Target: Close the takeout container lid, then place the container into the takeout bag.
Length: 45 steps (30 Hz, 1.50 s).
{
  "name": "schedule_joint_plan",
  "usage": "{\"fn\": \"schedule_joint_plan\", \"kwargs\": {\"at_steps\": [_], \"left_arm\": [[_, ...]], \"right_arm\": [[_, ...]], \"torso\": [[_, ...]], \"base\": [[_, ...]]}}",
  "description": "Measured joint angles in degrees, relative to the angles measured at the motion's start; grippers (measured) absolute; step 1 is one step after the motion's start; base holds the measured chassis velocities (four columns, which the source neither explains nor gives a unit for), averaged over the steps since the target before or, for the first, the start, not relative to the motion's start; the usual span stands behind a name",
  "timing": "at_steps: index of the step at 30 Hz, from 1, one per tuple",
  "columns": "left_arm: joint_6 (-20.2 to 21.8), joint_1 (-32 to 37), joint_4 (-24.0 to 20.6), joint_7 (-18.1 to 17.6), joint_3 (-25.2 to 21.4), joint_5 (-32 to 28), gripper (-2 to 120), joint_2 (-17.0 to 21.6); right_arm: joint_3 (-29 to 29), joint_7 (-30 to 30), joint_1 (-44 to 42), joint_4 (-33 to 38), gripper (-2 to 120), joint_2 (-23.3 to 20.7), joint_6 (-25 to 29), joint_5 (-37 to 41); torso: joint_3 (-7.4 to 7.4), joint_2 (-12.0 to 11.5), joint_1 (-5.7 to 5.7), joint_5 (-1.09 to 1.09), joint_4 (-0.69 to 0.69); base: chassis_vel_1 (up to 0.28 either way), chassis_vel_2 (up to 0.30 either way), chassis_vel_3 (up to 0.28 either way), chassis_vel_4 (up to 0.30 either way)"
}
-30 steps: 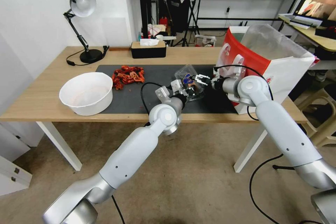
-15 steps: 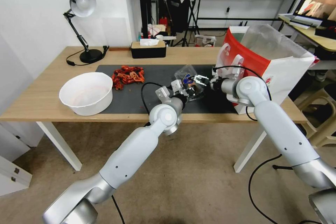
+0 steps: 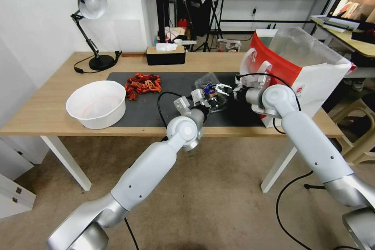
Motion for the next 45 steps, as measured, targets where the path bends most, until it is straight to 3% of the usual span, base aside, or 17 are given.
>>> {"fn": "schedule_joint_plan", "kwargs": {"at_steps": [29, 33, 43, 45], "left_arm": [[-0.13, 0.16, -0.60, -0.21, -0.05, -0.05, 0, -0.63], [-0.15, 0.21, -0.60, -0.31, 0.18, -0.05, 0, -0.78], [-0.15, -0.01, -0.48, -0.36, 0.51, -0.03, 0, -1.05], [-0.14, -0.02, -0.47, -0.36, 0.52, -0.03, 0, -1.05]], "right_arm": [[-1.41, -0.98, 1.07, -1.09, 96, 1.41, -0.02, -0.94], [-1.36, -1.09, 0.78, -0.99, 89, 1.18, -0.01, -0.90], [-0.69, -1.16, 0.13, -0.82, 51, 0.80, 0.15, -0.74], [-0.69, -1.15, 0.12, -0.82, 49, 0.80, 0.15, -0.74]], "torso": [[0.00, 0.00, 0.00, 0.00, 0.00], [0.00, 0.00, 0.00, 0.00, 0.00], [0.00, 0.00, 0.00, 0.01, 0.00], [0.00, 0.00, 0.00, 0.00, 0.00]], "base": [[0.000, 0.000, 0.000, 0.000], [0.000, 0.000, 0.000, 0.000], [0.000, 0.000, 0.000, 0.000], [0.000, 0.000, 0.000, 0.000]]}}
